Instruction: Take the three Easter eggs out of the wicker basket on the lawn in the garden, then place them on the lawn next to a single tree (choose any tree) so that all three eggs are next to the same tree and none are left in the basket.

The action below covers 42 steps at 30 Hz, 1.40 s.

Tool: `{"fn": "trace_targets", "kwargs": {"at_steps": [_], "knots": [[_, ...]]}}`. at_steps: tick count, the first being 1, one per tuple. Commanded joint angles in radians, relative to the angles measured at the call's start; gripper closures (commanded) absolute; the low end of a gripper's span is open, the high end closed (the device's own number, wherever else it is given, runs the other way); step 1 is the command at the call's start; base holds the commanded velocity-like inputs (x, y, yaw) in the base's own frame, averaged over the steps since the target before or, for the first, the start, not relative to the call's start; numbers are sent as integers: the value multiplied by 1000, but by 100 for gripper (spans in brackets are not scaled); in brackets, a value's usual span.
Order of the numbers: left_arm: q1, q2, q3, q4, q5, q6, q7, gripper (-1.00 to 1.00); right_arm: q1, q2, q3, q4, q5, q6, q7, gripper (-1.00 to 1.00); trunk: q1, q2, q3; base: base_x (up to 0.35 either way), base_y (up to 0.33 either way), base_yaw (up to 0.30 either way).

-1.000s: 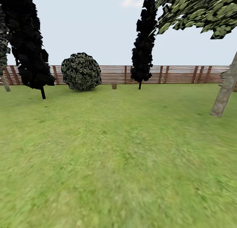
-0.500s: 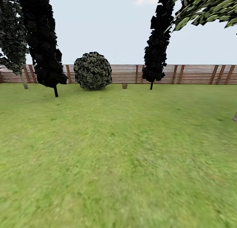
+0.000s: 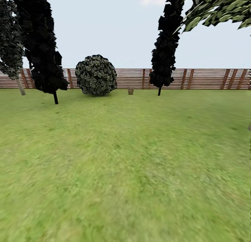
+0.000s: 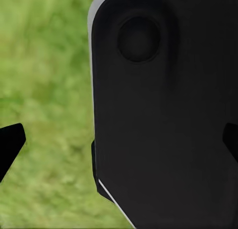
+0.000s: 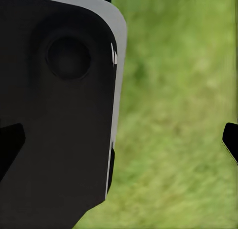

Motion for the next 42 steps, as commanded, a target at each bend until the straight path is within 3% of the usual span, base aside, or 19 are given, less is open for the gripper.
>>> {"fn": "trace_targets", "kwargs": {"at_steps": [1,42], "knots": [[1,0,0,-2,0,0,-1,-100,-1,0,1,3,9,-1,1,-100,1,0,-1,328,0,-211],[1,1,0,-1,0,-1,-1,-100,-1,1,2,5,10,1,0,-100,1,0,-2,328,0,22]]}}
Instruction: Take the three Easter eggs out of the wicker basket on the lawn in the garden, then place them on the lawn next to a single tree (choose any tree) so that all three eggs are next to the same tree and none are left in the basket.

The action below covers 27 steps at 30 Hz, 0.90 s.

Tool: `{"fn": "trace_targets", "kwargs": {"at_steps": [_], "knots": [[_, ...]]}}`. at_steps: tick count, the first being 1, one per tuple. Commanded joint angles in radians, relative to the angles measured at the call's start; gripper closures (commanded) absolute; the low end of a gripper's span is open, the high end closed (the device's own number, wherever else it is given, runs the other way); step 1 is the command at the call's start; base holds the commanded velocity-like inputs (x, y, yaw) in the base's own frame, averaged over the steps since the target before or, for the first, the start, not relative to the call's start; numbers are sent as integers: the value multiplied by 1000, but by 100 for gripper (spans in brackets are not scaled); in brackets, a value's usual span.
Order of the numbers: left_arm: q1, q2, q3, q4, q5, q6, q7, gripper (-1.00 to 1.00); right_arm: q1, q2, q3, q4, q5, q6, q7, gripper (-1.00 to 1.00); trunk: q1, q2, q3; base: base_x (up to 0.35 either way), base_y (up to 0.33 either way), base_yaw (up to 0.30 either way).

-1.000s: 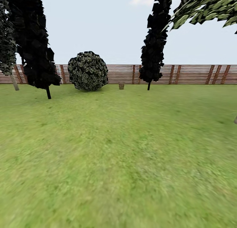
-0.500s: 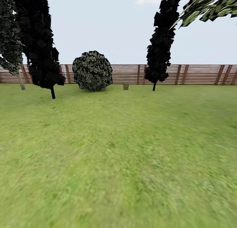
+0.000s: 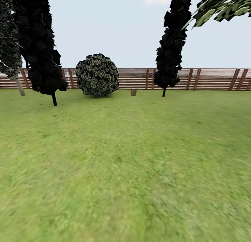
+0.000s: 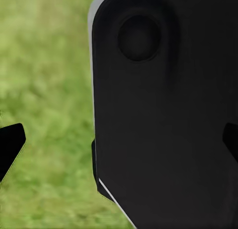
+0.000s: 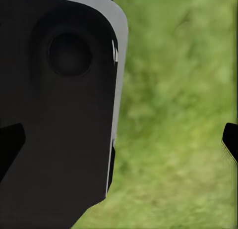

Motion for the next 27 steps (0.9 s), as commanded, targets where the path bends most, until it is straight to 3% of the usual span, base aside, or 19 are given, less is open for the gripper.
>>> {"fn": "trace_targets", "kwargs": {"at_steps": [1,27], "knots": [[1,0,0,-2,0,0,-1,-100,-1,1,1,3,10,0,0,-100,1,0,-1,328,0,0],[1,3,0,-3,0,-1,-1,-100,-1,3,1,6,10,0,1,-100,1,0,-1,328,0,0]]}}
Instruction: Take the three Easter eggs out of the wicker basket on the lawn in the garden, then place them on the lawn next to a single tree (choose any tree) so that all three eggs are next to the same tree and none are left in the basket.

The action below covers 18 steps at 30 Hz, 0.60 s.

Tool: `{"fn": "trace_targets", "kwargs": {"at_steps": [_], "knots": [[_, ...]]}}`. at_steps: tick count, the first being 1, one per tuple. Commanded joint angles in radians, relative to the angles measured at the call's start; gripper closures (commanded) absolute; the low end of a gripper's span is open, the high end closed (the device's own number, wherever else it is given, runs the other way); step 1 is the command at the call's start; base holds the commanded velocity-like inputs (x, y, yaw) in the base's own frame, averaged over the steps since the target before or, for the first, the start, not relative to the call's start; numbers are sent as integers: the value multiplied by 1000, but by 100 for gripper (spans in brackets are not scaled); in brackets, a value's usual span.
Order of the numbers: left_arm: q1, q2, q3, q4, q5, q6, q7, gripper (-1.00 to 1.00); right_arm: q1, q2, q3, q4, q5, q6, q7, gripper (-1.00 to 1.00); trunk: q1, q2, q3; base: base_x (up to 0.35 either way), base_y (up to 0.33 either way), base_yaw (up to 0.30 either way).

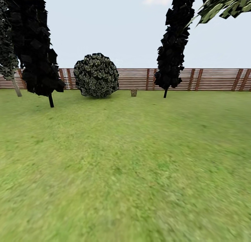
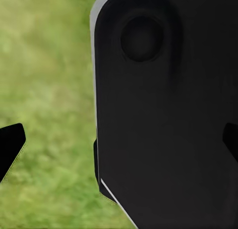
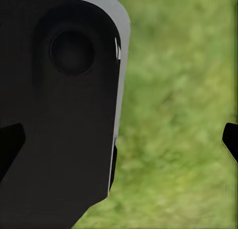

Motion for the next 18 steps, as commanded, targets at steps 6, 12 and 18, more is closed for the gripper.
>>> {"fn": "trace_targets", "kwargs": {"at_steps": [6,12,18], "knots": [[1,1,0,-2,0,-2,1,-100,-1,-1,1,2,9,1,3,-100,1,0,-1,328,0,0],[1,2,0,-2,0,-2,1,-100,-1,0,1,2,10,1,4,-100,1,0,-1,328,0,0],[1,0,0,-2,0,-2,1,-100,-1,0,1,2,9,0,5,-100,1,0,-1,328,0,-1]]}}
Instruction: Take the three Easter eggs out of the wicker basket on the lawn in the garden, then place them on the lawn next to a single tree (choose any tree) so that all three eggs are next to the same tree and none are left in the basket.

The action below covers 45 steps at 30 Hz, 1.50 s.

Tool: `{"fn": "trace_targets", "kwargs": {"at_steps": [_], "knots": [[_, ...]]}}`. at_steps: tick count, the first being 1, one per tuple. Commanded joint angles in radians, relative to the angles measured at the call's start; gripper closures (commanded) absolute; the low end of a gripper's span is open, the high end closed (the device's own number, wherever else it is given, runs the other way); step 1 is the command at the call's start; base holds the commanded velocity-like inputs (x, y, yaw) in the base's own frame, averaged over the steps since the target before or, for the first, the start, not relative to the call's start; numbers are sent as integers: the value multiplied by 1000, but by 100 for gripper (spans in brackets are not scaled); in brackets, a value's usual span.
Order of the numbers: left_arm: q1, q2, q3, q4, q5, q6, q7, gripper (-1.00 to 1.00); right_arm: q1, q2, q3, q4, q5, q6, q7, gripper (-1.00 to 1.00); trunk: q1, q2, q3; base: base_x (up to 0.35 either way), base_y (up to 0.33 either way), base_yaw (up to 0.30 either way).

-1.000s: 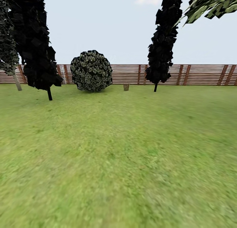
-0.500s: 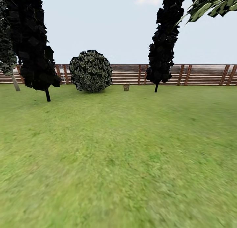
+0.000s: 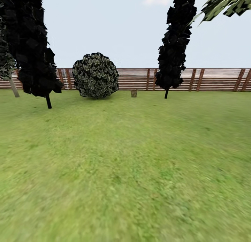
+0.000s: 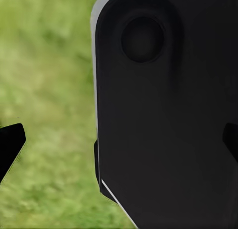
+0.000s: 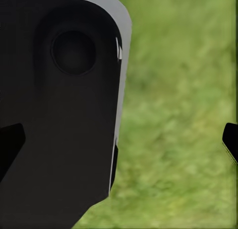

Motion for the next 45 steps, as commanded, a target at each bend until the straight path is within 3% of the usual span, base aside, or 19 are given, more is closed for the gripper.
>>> {"fn": "trace_targets", "kwargs": {"at_steps": [1,45], "knots": [[1,0,0,-2,0,-1,0,-100,-1,0,1,2,10,0,1,-100,1,0,-1,328,0,-22],[1,0,0,-2,0,-1,1,-100,-1,-1,1,2,9,-1,1,-100,1,0,-1,328,0,-20]]}}
